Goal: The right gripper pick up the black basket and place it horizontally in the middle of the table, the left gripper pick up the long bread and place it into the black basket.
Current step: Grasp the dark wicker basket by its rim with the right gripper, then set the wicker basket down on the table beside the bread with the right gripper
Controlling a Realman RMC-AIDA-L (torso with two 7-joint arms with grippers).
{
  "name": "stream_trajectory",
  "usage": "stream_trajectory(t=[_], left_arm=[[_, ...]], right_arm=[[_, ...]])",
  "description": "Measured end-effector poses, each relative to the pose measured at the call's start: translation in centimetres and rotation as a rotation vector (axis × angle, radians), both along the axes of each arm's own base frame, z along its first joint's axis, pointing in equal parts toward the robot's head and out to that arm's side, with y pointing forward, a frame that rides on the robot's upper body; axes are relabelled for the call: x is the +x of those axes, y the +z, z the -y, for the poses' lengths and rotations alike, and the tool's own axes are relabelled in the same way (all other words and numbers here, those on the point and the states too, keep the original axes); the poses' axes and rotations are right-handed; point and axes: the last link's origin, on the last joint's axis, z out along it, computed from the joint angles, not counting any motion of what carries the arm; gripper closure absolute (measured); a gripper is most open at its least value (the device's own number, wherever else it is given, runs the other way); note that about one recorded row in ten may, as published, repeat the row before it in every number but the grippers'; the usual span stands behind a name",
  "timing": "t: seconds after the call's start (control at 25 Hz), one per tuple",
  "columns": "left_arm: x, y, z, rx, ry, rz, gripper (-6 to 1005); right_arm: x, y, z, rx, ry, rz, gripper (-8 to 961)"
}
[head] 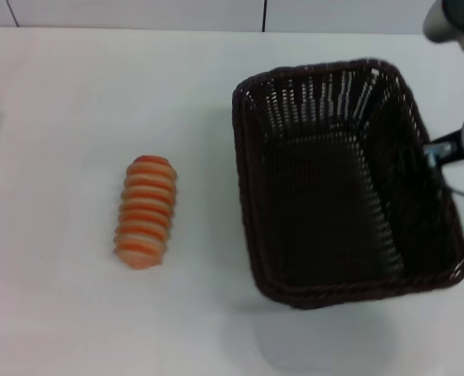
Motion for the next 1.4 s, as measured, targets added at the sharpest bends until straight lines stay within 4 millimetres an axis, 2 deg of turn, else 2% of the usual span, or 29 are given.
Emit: stream_trajectory(t=[0.16,0.48,0.68,0.72,1.0,1.2,1.4], left_arm=[[-0.6,0.6,0.3,0.016,0.021,-0.001,130],[-1.4,0.9,1.0,0.031,0.058,-0.006,130],[-1.4,0.9,1.0,0.035,0.060,-0.002,130],[-1.5,1.0,0.9,0.036,0.063,0.001,130],[-2.1,0.9,0.1,0.024,0.128,0.044,130],[-2.0,0.6,-0.1,0.020,0.133,0.053,130],[-1.8,0.7,-0.4,0.026,0.128,0.058,130]], right_arm=[[-0.9,1.5,-0.5,0.068,0.148,0.019,743],[-4.1,3.6,-1.5,0.133,0.514,0.061,790],[-6.6,3.5,-1.4,0.054,0.753,0.097,793],[-6.6,3.5,-1.4,0.054,0.753,0.097,793],[-9.6,2.7,0.0,-0.098,1.015,0.113,794],[-10.6,2.2,0.4,-0.180,1.074,0.148,794],[-10.6,1.6,0.9,-0.287,1.109,0.172,794]])
